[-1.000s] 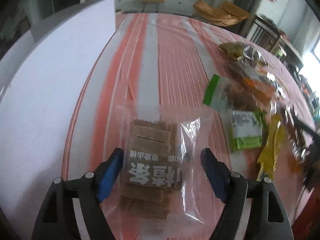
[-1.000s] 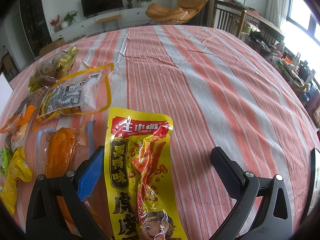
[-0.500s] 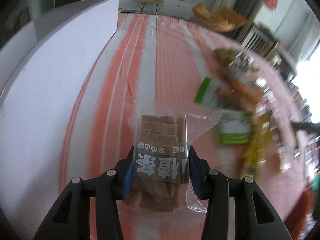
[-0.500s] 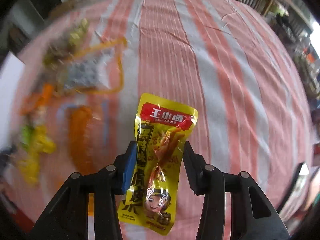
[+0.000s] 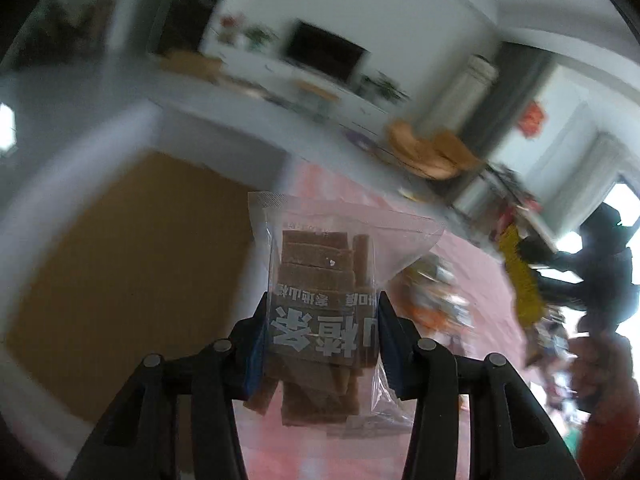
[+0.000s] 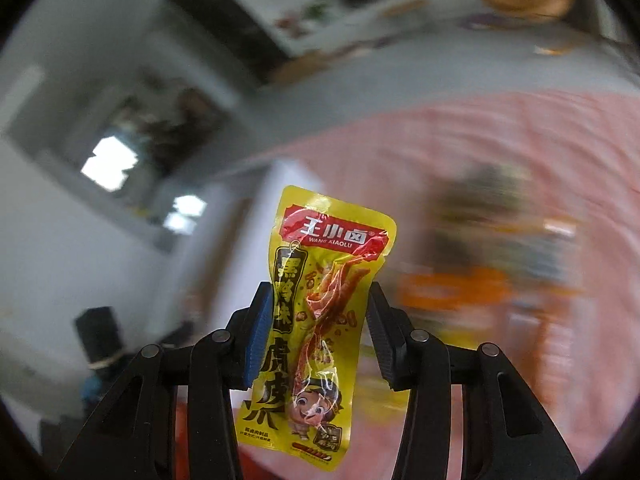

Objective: Organize snacks
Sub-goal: 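Carry both bags to the cardboard box and open both grippers over it, then move both open grippers back over the snacks on the table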

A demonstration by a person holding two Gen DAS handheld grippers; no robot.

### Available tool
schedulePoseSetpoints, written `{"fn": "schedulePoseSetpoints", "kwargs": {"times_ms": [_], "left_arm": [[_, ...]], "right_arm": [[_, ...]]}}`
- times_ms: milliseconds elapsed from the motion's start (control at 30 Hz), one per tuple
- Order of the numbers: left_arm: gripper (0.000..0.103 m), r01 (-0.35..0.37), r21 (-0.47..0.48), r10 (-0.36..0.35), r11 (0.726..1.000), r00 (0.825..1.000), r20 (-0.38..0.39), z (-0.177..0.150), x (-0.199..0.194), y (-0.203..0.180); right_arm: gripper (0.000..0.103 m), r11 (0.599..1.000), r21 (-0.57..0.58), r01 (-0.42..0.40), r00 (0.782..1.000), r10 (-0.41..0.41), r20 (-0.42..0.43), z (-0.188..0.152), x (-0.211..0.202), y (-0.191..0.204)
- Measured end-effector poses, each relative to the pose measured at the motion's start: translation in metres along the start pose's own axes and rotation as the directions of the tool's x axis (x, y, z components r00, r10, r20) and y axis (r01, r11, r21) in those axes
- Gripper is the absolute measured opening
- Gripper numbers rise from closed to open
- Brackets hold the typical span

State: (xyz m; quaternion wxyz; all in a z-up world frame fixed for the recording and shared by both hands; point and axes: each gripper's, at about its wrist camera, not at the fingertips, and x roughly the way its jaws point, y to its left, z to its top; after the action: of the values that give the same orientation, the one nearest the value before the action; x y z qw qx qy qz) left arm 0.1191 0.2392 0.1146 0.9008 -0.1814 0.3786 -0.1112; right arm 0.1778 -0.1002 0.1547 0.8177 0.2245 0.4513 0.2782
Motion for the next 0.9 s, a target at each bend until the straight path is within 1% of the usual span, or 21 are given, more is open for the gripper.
{"fn": "schedulePoseSetpoints", "kwargs": {"times_ms": [33, 100, 133, 167, 200, 233, 267, 300, 367, 400, 467, 500, 567, 600, 633, 667, 700, 733, 767, 833, 900], "left_arm": [[0.047, -0.079, -0.005, 0.079, 0.997, 0.997, 0.023, 0.006, -0.01, 0.015], [0.049, -0.205, -0.033, 0.206, 0.978, 0.978, 0.041, 0.013, -0.022, 0.046], [0.058, -0.255, -0.041, 0.257, 0.966, 0.966, 0.04, 0.014, -0.023, 0.059], [0.067, -0.312, -0.048, 0.314, 0.949, 0.949, 0.036, 0.014, -0.023, 0.071], [0.07, -0.387, -0.057, 0.388, 0.92, 0.921, 0.025, 0.012, -0.021, 0.085], [0.076, -0.422, -0.063, 0.424, 0.904, 0.905, 0.018, 0.008, -0.021, 0.092], [0.078, -0.456, -0.073, 0.458, 0.887, 0.889, 0.019, 0.004, -0.021, 0.102], [0.078, -0.458, -0.077, 0.461, 0.886, 0.887, 0.027, 0.0, -0.023, 0.107], [0.078, -0.452, -0.081, 0.456, 0.889, 0.889, 0.038, -0.008, -0.024, 0.108], [0.078, -0.447, -0.083, 0.452, 0.891, 0.891, 0.054, -0.013, -0.024, 0.105], [0.079, -0.422, -0.069, 0.427, 0.904, 0.9, 0.087, -0.019, -0.025, 0.089], [0.079, -0.403, -0.058, 0.407, 0.913, 0.909, 0.094, -0.018, -0.024, 0.081], [0.079, -0.322, -0.011, 0.322, 0.947, 0.94, 0.111, -0.021, -0.025, 0.049], [0.079, -0.275, 0.022, 0.271, 0.961, 0.955, 0.117, -0.025, -0.023, 0.028], [0.08, -0.244, 0.045, 0.237, 0.969, 0.964, 0.118, -0.027, -0.025, 0.014], [0.086, -0.187, 0.089, 0.176, 0.978, 0.978, 0.115, -0.034, -0.022, -0.01], [0.09, -0.13, 0.138, 0.116, 0.982, 0.988, 0.105, -0.042, -0.018, -0.034], [0.098, -0.099, 0.165, 0.083, 0.981, 0.992, 0.099, -0.046, -0.02, -0.048], [0.103, -0.051, 0.215, 0.034, 0.975, 0.996, 0.084, -0.061, -0.011, -0.074], [0.103, -0.002, 0.274, -0.01, 0.962, 0.999, 0.041, -0.075, 0.007, -0.102], [0.103, 0.024, 0.33, -0.007, 0.944, 0.999, -0.05, -0.098, 0.045, -0.129]], "right_arm": [[0.048, 0.999, -0.022, -0.046, 0.999, 0.046, -0.009, 0.005, 0.017, 0.027], [0.049, 0.99, -0.073, -0.118, 0.993, 0.116, -0.033, 0.011, 0.052, 0.081], [0.049, 0.985, -0.091, -0.146, 0.989, 0.142, -0.045, 0.012, 0.07, 0.103], [0.05, 0.978, -0.107, -0.18, 0.983, 0.173, -0.067, 0.013, 0.093, 0.129], [0.052, 0.972, -0.117, -0.202, 0.978, 0.193, -0.086, 0.013, 0.111, 0.146], [0.061, 0.968, -0.129, -0.217, 0.973, 0.205, -0.102, 0.011, 0.127, 0.159], [0.074, 0.965, -0.141, -0.222, 0.971, 0.205, -0.121, 0.008, 0.146, 0.173], [0.083, 0.964, -0.149, -0.219, 0.971, 0.2, -0.133, 0.006, 0.159, 0.18], [0.082, 0.967, -0.162, -0.196, 0.977, 0.179, -0.114, -0.001, 0.164, 0.182], [0.083, 0.969, -0.164, -0.184, 0.98, 0.169, -0.101, -0.005, 0.16, 0.175], [0.083, 0.973, -0.171, -0.157, 0.987, 0.146, -0.074, -0.011, 0.148, 0.152], [0.083, 0.978, -0.173, -0.12, 0.992, 0.112, -0.053, -0.012, 0.141, 0.141], [0.083, 0.984, -0.178, -0.029, 1.0, 0.029, 0.0, -0.015, 0.124, 0.102], [0.084, 0.983, -0.182, 0.018, 1.0, -0.014, 0.022, -0.02, 0.112, 0.082], [0.084, 0.98, -0.184, 0.075, 0.997, -0.067, 0.046, -0.027, 0.1, 0.056], [0.084, 0.973, -0.182, 0.139, 0.989, -0.128, 0.068, -0.034, 0.087, 0.027], [0.084, 0.96, -0.184, 0.211, 0.976, -0.197, 0.091, -0.043, 0.074, -0.005], [0.084, 0.944, -0.185, 0.274, 0.96, -0.257, 0.111, -0.048, 0.063, -0.031], [0.084, 0.916, -0.184, 0.357, 0.932, -0.337, 0.132, -0.062, 0.047, -0.064], [0.084, 0.864, -0.179, 0.471, 0.881, -0.451, 0.142, -0.093, 0.01, -0.12], [0.084, 0.836, -0.173, 0.521, 0.853, -0.507, 0.121, -0.127, -0.017, -0.157]]}}
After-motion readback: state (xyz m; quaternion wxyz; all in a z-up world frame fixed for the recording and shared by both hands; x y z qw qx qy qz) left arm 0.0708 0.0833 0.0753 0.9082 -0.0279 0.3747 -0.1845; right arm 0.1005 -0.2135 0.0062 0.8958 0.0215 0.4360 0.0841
